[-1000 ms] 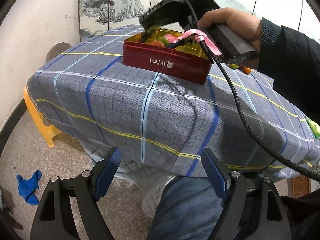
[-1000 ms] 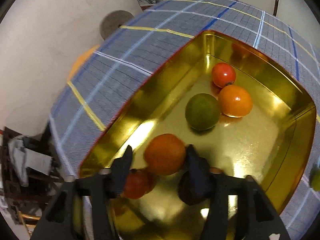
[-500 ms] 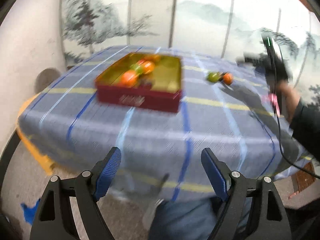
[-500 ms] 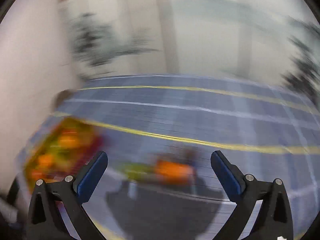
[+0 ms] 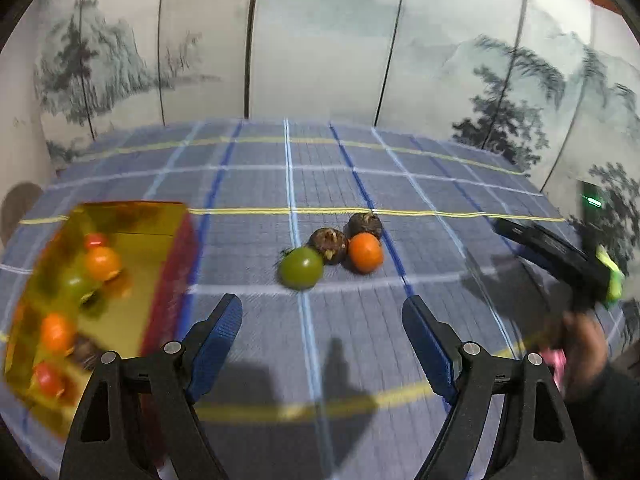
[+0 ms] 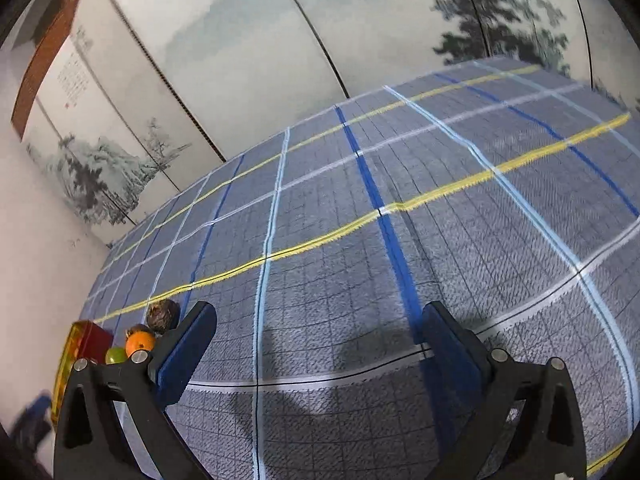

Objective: Organize fruits
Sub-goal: 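Reach the left tool to the green tomato and close on it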

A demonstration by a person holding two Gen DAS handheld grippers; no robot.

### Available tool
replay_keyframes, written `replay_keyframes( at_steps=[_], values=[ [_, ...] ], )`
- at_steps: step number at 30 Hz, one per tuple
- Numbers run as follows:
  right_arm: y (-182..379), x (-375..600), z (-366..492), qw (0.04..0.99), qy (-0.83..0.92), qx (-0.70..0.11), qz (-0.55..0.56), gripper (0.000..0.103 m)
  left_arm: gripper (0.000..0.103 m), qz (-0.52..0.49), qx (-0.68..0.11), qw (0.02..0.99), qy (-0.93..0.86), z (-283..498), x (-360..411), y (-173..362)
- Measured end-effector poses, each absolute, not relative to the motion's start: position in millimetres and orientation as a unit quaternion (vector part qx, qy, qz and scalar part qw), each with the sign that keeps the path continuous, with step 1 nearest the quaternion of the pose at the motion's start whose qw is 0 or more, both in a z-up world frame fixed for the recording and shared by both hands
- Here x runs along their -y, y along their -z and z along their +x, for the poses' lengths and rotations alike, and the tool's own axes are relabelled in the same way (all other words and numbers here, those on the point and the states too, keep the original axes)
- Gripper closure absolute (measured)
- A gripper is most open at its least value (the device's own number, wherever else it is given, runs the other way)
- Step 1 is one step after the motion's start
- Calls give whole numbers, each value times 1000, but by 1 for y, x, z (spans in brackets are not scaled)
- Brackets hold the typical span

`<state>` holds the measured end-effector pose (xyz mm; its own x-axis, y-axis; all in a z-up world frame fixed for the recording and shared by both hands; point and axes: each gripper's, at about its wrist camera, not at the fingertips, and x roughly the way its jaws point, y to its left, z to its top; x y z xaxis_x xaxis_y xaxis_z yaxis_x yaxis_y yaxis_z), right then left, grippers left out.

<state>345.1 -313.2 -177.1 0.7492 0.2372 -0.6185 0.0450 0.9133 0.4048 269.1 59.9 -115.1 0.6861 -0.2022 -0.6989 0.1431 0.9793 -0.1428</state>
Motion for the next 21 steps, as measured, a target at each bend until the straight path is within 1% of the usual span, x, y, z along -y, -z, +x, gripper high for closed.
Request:
replay_keyframes(
  at_steps=[4, 8, 10, 11, 12, 13, 14, 15, 18, 21],
  values=[
    [175, 306, 345, 916, -55, -349, 188, 1, 21, -52, -419, 904, 63, 316, -53, 139],
    [177, 314, 342, 915, -55, -343, 204, 1, 28, -45, -432, 900, 30, 342, -54, 158],
    [177, 313, 342, 916, -55, -343, 202, 1, 30, -45, -443, 895, 23, 350, -56, 167],
    [177, 313, 342, 916, -56, -343, 201, 1, 35, -45, -445, 894, 21, 353, -56, 170],
    [177, 312, 342, 916, -56, -343, 201, 1, 43, -45, -447, 893, 25, 354, -56, 173],
    [177, 312, 342, 916, -57, -343, 201, 1, 45, -42, -447, 893, 30, 355, -56, 175],
    [178, 313, 343, 916, -58, -343, 202, 1, 54, -32, -442, 896, 29, 355, -55, 175],
    [178, 313, 343, 916, -58, -343, 201, 1, 66, -24, -442, 896, 31, 355, -54, 176],
    [177, 312, 343, 916, -58, -343, 201, 1, 66, -8, -438, 899, 24, 350, -53, 174],
    [177, 313, 343, 916, -57, -343, 201, 1, 66, 11, -407, 913, 20, 333, -51, 158]
  ],
)
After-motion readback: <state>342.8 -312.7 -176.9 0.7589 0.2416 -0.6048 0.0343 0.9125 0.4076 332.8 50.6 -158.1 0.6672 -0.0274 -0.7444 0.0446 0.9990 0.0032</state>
